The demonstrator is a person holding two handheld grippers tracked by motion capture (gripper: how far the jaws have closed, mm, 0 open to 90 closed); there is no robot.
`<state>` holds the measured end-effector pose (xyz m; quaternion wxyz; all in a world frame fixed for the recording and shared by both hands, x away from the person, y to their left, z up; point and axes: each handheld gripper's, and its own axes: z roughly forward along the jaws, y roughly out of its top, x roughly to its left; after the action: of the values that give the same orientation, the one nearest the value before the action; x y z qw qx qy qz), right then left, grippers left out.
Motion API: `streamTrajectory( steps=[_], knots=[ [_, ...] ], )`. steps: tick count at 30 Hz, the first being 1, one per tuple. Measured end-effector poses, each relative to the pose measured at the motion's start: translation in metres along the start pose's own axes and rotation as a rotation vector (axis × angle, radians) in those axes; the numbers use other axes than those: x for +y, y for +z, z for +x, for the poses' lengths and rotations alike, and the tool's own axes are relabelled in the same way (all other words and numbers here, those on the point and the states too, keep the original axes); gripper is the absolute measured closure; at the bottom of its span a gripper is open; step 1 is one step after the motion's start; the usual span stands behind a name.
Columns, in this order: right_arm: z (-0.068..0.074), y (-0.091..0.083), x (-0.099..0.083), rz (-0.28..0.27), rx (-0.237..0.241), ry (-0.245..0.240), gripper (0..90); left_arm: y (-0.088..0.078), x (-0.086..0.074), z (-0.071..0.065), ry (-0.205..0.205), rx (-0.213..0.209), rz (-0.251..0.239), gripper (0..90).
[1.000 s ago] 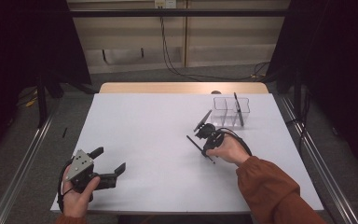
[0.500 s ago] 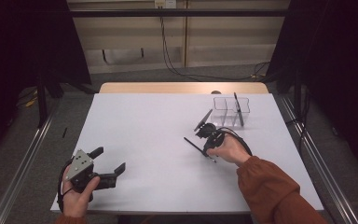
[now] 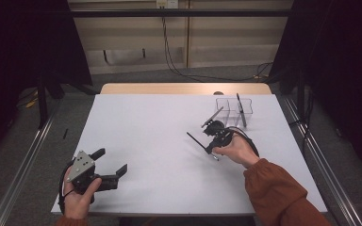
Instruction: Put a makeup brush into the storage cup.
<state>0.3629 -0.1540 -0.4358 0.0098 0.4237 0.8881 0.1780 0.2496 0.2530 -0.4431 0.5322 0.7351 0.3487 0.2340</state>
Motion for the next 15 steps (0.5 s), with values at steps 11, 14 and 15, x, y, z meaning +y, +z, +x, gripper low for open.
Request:
streamTrajectory(
  steps=[11,14,15],
  knots=[
    [-0.003,-0.018,-0.01,-0.169,0.037,-0.024,86.3,0.002,0.0,0.0,-0.004,0.004,0.007,2.0],
    [-0.003,-0.02,-0.015,-0.211,0.039,-0.022,86.3,0.001,0.0,0.003,-0.016,0.003,0.0,2.1],
    [-0.004,-0.02,-0.015,-0.22,0.037,-0.022,86.3,0.001,0.0,0.005,-0.015,0.011,0.0,2.1]
  ],
)
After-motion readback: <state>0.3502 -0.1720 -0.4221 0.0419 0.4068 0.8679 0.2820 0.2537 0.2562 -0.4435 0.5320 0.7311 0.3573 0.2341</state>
